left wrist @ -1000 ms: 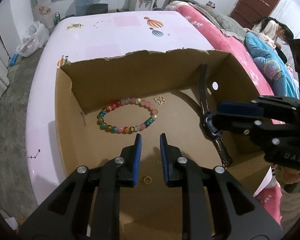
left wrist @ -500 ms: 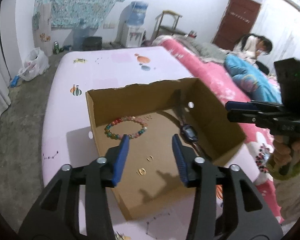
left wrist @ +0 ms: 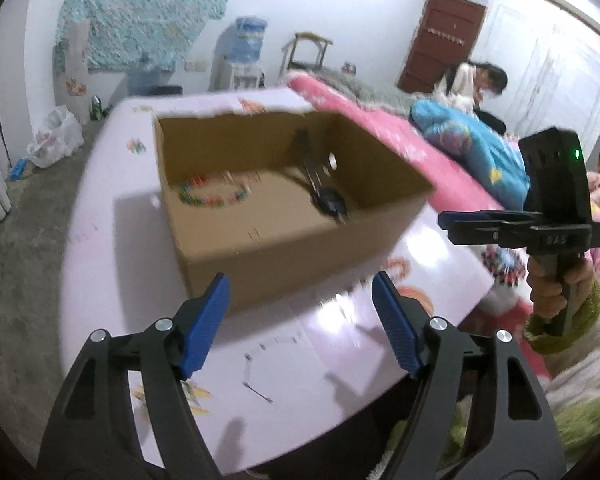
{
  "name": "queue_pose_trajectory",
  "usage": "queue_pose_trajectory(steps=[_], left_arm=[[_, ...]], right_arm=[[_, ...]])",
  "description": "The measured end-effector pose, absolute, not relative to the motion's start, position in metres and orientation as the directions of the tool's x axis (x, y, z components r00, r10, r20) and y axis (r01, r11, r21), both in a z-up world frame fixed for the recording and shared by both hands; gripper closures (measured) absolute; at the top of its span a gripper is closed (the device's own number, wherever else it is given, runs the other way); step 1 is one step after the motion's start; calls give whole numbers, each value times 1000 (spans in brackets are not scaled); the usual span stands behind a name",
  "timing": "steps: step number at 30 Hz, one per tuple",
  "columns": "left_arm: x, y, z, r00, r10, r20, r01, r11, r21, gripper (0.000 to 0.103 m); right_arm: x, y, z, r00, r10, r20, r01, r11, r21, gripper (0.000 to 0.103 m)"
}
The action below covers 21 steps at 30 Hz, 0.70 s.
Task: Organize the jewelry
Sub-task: 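Withdraw both tools from the box toward the orange bead bracelet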
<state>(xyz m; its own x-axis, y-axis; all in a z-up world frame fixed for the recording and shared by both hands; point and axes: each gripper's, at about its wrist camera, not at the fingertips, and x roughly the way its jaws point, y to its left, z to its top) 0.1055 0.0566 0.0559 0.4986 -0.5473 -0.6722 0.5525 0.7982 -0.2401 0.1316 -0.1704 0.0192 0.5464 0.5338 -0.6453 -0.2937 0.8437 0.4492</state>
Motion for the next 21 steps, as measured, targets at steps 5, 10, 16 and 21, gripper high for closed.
queue_pose_trajectory(steps=[5, 10, 16, 21], left_arm=[[106, 26, 10, 458, -520, -721, 557, 800, -223, 33], [110, -1, -14, 492, -476, -729, 592, 797, -121, 43], [118, -17, -31, 500, -437, -747, 612, 789, -52, 63], [121, -27, -43, 518, -381, -766, 628, 778, 38, 70]], right_arm=[[133, -160, -27, 502, 506, -702, -214, 859, 465, 56], [137, -152, -51, 493, 479, -726, -185, 873, 451, 67], [144, -153, -70, 482, 434, -761, -145, 896, 420, 75], [145, -163, -75, 502, 373, -780, -104, 922, 373, 75]])
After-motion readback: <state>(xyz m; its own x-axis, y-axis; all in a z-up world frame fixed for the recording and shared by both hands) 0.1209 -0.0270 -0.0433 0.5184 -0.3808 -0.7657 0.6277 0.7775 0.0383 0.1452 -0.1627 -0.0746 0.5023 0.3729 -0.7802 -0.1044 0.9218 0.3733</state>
